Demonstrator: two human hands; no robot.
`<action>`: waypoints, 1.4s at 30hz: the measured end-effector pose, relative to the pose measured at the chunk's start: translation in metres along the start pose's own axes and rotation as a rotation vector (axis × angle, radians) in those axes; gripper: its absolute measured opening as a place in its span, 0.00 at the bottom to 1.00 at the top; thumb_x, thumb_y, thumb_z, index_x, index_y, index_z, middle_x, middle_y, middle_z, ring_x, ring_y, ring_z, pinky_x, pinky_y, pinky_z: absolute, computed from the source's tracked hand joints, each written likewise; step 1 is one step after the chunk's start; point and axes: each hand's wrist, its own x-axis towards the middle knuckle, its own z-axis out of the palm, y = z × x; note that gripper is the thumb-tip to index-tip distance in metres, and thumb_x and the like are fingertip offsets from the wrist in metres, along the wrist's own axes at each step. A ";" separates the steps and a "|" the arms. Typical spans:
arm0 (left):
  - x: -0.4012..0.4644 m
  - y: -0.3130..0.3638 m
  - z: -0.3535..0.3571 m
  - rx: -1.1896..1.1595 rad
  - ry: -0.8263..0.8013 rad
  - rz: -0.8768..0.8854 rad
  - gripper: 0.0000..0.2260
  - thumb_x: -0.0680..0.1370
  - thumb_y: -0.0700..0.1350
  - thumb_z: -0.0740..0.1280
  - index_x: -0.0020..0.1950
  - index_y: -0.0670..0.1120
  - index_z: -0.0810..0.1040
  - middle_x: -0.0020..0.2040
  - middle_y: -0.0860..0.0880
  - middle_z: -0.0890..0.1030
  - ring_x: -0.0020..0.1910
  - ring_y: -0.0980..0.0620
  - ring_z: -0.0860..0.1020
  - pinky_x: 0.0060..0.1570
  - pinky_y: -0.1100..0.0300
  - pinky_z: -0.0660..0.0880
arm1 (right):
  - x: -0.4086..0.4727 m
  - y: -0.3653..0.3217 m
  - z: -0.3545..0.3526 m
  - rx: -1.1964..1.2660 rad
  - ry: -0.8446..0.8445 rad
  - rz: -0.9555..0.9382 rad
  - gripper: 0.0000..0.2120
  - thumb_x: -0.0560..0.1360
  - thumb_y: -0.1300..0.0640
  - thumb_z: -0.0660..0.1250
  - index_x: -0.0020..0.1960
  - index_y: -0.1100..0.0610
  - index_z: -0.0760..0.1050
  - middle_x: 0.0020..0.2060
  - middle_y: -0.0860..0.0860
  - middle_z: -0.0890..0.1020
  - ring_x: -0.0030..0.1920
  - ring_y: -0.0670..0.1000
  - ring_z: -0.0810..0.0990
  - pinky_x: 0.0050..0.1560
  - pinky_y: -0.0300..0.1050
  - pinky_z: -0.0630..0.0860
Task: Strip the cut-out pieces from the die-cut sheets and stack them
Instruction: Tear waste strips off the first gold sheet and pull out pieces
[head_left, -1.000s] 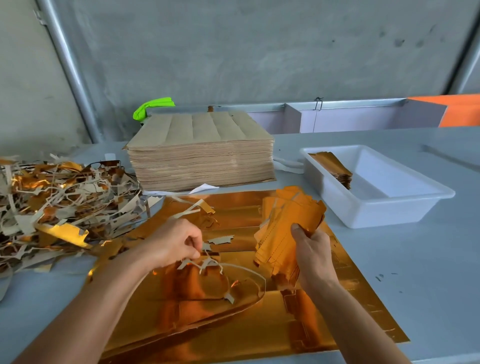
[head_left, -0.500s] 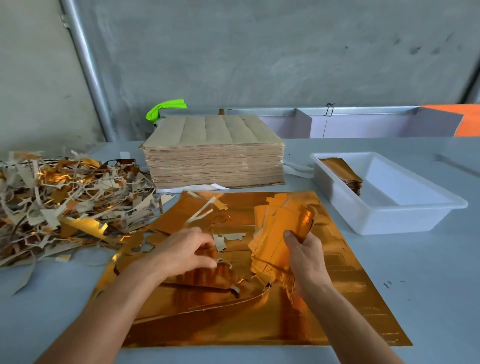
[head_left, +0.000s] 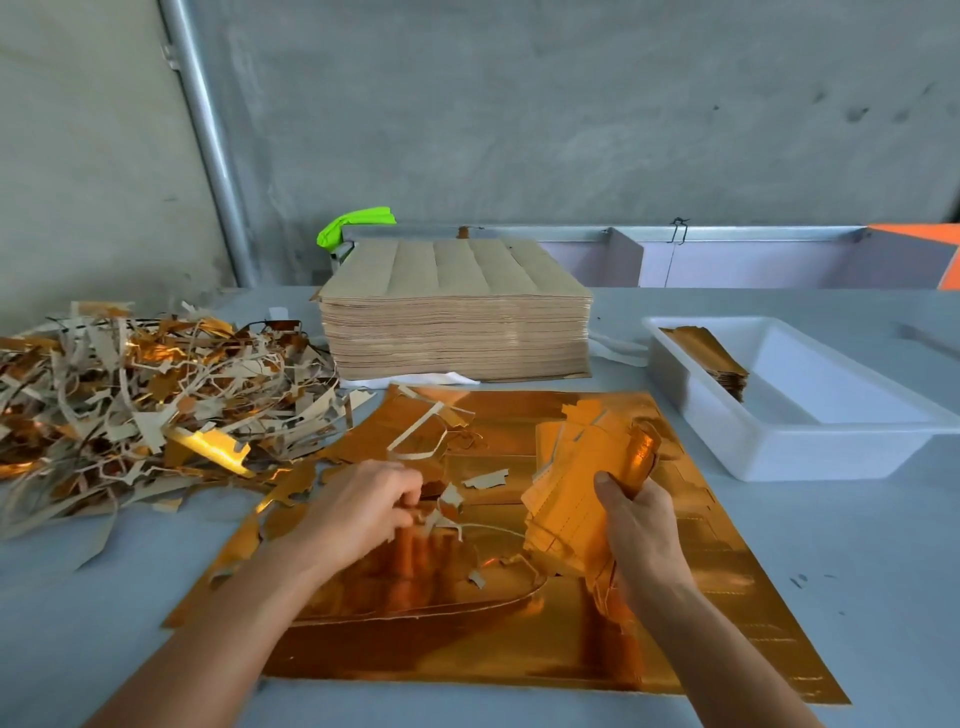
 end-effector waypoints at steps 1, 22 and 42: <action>0.000 0.000 -0.005 0.027 0.161 0.074 0.04 0.74 0.42 0.70 0.42 0.49 0.76 0.43 0.56 0.76 0.38 0.61 0.74 0.35 0.73 0.71 | -0.001 -0.001 0.000 -0.003 0.004 -0.017 0.07 0.81 0.54 0.57 0.47 0.46 0.73 0.34 0.43 0.84 0.37 0.48 0.84 0.40 0.49 0.81; -0.013 0.038 0.022 0.330 0.346 0.926 0.17 0.81 0.39 0.62 0.70 0.45 0.69 0.42 0.50 0.80 0.39 0.55 0.74 0.36 0.64 0.76 | 0.015 -0.013 -0.015 -0.096 0.251 -0.151 0.15 0.81 0.55 0.57 0.36 0.52 0.70 0.24 0.42 0.74 0.28 0.47 0.72 0.28 0.47 0.71; 0.027 0.048 -0.033 -0.781 0.338 0.079 0.12 0.75 0.33 0.66 0.54 0.46 0.80 0.50 0.47 0.83 0.49 0.56 0.81 0.52 0.61 0.78 | 0.028 -0.087 0.002 -0.193 0.100 -0.477 0.08 0.81 0.53 0.55 0.49 0.48 0.72 0.44 0.48 0.81 0.47 0.49 0.81 0.45 0.41 0.79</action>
